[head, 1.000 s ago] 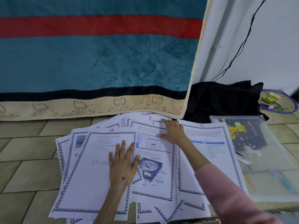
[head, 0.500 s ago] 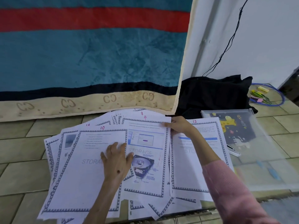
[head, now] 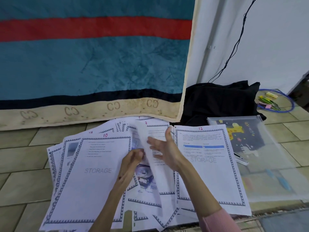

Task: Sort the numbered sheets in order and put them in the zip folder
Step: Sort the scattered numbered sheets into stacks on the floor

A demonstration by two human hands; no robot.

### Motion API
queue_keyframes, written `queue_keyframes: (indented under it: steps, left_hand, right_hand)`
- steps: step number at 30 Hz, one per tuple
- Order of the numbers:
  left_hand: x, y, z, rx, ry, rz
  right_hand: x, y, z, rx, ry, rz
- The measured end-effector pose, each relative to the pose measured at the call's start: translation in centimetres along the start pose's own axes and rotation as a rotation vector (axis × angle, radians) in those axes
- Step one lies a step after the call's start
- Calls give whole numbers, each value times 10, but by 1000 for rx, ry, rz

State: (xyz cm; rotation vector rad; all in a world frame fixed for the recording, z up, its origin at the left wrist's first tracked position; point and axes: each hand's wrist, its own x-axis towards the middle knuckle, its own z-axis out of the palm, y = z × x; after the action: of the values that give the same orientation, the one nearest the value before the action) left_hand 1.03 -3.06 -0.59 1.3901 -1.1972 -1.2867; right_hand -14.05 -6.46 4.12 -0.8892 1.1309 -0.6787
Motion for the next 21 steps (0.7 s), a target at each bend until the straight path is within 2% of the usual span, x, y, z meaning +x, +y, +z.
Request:
queue_keyframes:
  steps: [2, 5, 7, 9, 10, 13, 21]
  left_hand:
    - [1, 1, -1, -3, -22, 6]
    - [5, -2, -1, 10, 72, -46]
    - [7, -6, -4, 19, 113, -89]
    - [7, -6, -7, -9, 97, -112]
    - [7, -6, -8, -23, 86, -115]
    - [9, -8, -12, -36, 79, -125]
    - [6, -5, -15, -190, 168, -139]
  right_hand:
    - [3, 6, 15, -87, -42, -5]
    - [8, 12, 28, -113, -23, -14]
    - [10, 14, 23, -156, 158, -59]
    - [15, 21, 7, -397, 442, -102]
    - [18, 25, -2, -525, 530, -98]
    - [23, 35, -16, -733, 584, -8]
    - [10, 28, -28, -514, 641, -82]
